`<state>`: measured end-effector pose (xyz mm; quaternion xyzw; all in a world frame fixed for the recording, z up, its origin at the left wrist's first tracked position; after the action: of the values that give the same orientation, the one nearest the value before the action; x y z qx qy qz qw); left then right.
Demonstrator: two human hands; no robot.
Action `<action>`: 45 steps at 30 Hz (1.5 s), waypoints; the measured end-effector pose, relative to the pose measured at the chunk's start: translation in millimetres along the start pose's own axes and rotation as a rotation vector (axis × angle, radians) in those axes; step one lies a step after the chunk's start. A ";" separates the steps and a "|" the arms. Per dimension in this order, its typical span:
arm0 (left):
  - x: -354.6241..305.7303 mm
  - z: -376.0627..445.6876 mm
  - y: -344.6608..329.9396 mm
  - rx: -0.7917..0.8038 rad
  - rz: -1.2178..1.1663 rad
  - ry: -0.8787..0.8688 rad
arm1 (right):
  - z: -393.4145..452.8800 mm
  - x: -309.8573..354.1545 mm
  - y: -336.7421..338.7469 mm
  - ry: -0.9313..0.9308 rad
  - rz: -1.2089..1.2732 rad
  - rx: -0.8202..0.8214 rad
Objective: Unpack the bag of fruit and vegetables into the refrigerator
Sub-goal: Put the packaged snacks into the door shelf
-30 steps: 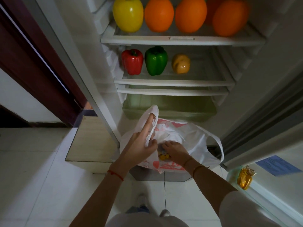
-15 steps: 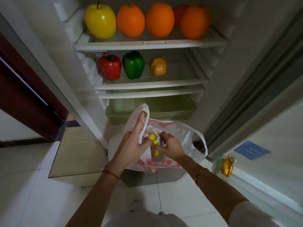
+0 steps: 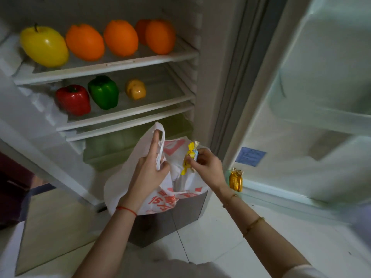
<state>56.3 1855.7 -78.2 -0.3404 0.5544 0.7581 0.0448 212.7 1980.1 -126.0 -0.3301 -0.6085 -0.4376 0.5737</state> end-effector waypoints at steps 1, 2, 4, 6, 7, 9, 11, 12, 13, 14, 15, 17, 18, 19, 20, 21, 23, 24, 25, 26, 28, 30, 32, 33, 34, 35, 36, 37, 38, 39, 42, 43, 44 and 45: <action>-5.1 0.5 -2.6 0.000 0.010 -0.012 | -4.3 4.3 13.3 -0.001 0.017 -0.031; -10.3 0.9 -5.5 -0.001 0.016 -0.024 | -8.7 6.6 28.0 -0.004 0.030 -0.071; -19.5 1.2 -11.3 -0.003 0.026 -0.051 | -17.4 6.8 60.7 -0.019 0.035 -0.166; -26.3 0.9 -16.7 -0.010 0.035 -0.080 | -25.2 2.6 94.3 -0.053 -0.024 -0.255; -29.3 0.2 -18.5 -0.012 0.034 -0.092 | -28.6 -0.5 108.8 -0.073 -0.083 -0.276; -35.8 -0.9 -21.7 -0.009 0.030 -0.117 | -34.2 -8.0 132.3 -0.107 -0.212 -0.279; -43.4 -2.7 -24.8 -0.004 0.029 -0.147 | -37.6 -17.3 151.4 -0.139 -0.278 -0.311; -46.8 -3.3 -26.2 -0.003 0.022 -0.153 | -37.5 -22.7 160.2 -0.162 -0.292 -0.344; -48.8 -3.7 -27.5 -0.002 0.017 -0.155 | -36.6 -28.5 167.3 -0.198 -0.305 -0.372; -50.7 -3.8 -29.4 -0.001 0.015 -0.156 | -35.4 -34.8 173.2 -0.243 -0.321 -0.388; -52.0 -3.9 -30.9 0.001 0.014 -0.157 | -33.4 -41.0 176.6 -0.295 -0.340 -0.386; -55.2 -4.8 -33.6 0.009 0.007 -0.156 | -28.7 -52.0 178.8 -0.374 -0.375 -0.363; -56.4 -5.4 -34.4 0.010 0.005 -0.155 | -26.1 -56.6 178.5 -0.400 -0.388 -0.347; -57.2 -6.1 -34.7 0.008 0.009 -0.159 | -23.7 -60.7 177.5 -0.431 -0.405 -0.329; -57.8 -6.9 -34.4 0.001 0.020 -0.165 | -21.2 -65.3 176.4 -0.465 -0.423 -0.307; -58.2 -7.4 -33.9 -0.006 0.033 -0.170 | -19.3 -69.6 174.9 -0.505 -0.441 -0.283; -57.9 -9.1 -32.4 -0.014 0.046 -0.164 | -16.4 -80.2 171.1 -0.577 -0.484 -0.236; -57.7 -10.0 -31.5 -0.018 0.055 -0.159 | -15.7 -84.8 168.8 -0.603 -0.505 -0.219; -57.2 -10.7 -30.7 -0.023 0.065 -0.150 | -15.3 -87.7 166.6 -0.617 -0.517 -0.207; -56.5 -11.6 -29.9 -0.027 0.069 -0.138 | -15.0 -90.4 164.8 -0.619 -0.526 -0.200; -54.0 -12.6 -28.9 -0.032 0.071 -0.117 | -14.1 -92.1 162.4 -0.610 -0.536 -0.187; -52.0 -13.7 -27.7 -0.033 0.084 -0.106 | -12.8 -93.0 163.3 -0.611 -0.536 -0.183; -51.4 -15.6 -26.7 -0.032 0.082 -0.102 | -12.8 -94.3 166.9 -0.618 -0.563 -0.164; -51.3 -16.7 -26.4 -0.032 0.077 -0.098 | -13.1 -95.0 168.7 -0.618 -0.593 -0.147; -51.0 -17.8 -26.0 -0.036 0.077 -0.091 | -14.0 -95.3 170.0 -0.618 -0.620 -0.129; -50.1 -18.6 -26.0 -0.042 0.082 -0.083 | -14.8 -94.6 171.1 -0.616 -0.643 -0.114; -49.2 -19.6 -25.8 -0.048 0.083 -0.075 | -15.7 -93.2 171.8 -0.605 -0.670 -0.105; -47.8 -20.2 -25.8 -0.052 0.080 -0.067 | -16.6 -90.0 172.1 -0.591 -0.704 -0.105; -46.6 -20.9 -25.4 -0.055 0.077 -0.060 | -17.6 -85.0 171.6 -0.561 -0.757 -0.112; -45.3 -21.6 -24.5 -0.055 0.073 -0.052 | -18.6 -77.5 169.7 -0.510 -0.815 -0.129; -42.1 -24.3 -20.6 -0.055 0.076 -0.026 | -20.4 -47.0 153.7 -0.228 -0.876 -0.186; -40.8 -25.4 -19.0 -0.059 0.080 -0.017 | -20.7 -37.4 143.6 -0.123 -0.831 -0.173; -39.2 -26.7 -17.2 -0.064 0.085 -0.009 | -20.8 -29.8 132.0 -0.024 -0.774 -0.139; -37.7 -28.1 -15.2 -0.070 0.090 -0.004 | -20.6 -22.8 119.6 0.058 -0.733 -0.093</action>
<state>105.1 1848.8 -73.5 -0.3150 0.5423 0.7789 -0.0002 332.0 2011.3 -131.0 -0.1036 -0.6494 -0.6503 0.3803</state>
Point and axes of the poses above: each hand's wrist, its own z-axis towards the middle knuckle, its own y-axis out of the back of the hand, x = y × z, the point moved 3 cm from there along z, towards the middle knuckle, and after that the axes turned 12 degrees about z, right-handed, at the moved point
